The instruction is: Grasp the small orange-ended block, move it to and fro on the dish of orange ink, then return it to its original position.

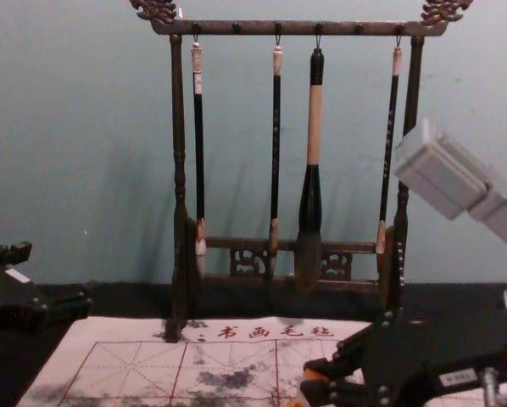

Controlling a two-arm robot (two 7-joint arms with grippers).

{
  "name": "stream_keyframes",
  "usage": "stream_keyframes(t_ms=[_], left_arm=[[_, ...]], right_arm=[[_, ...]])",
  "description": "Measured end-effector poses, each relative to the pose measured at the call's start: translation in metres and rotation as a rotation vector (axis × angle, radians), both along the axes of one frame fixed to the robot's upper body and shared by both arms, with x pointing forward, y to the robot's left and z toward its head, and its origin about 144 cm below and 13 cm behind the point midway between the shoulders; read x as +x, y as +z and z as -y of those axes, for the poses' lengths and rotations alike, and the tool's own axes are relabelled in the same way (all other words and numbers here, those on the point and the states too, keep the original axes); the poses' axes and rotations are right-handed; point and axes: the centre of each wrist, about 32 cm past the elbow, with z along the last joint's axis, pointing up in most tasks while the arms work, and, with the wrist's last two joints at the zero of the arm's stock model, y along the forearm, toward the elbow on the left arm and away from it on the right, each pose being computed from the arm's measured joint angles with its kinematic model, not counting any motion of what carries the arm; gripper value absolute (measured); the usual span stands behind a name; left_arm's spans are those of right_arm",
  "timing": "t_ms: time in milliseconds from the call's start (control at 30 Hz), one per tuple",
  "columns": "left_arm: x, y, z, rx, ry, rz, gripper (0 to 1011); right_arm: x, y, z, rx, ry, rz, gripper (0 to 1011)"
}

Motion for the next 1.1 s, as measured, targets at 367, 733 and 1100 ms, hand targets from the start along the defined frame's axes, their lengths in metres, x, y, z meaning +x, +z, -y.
stream_keyframes(t_ms=[367, 733, 1100], left_arm=[[0.0, 0.0, 0.0, 0.0, 0.0, 0.0, 1001], [0.0, 0.0, 0.0, 0.0, 0.0, 0.0, 1001], [0.0, 0.0, 0.0, 0.0, 0.0, 0.0, 1001]], right_arm=[[-0.008, 0.0, 0.003, 0.0, 0.024, -0.012, 136], [-0.011, -0.002, -0.004, 0.011, 0.053, -0.026, 136], [-0.008, -0.003, -0.015, 0.019, 0.07, -0.029, 136]])
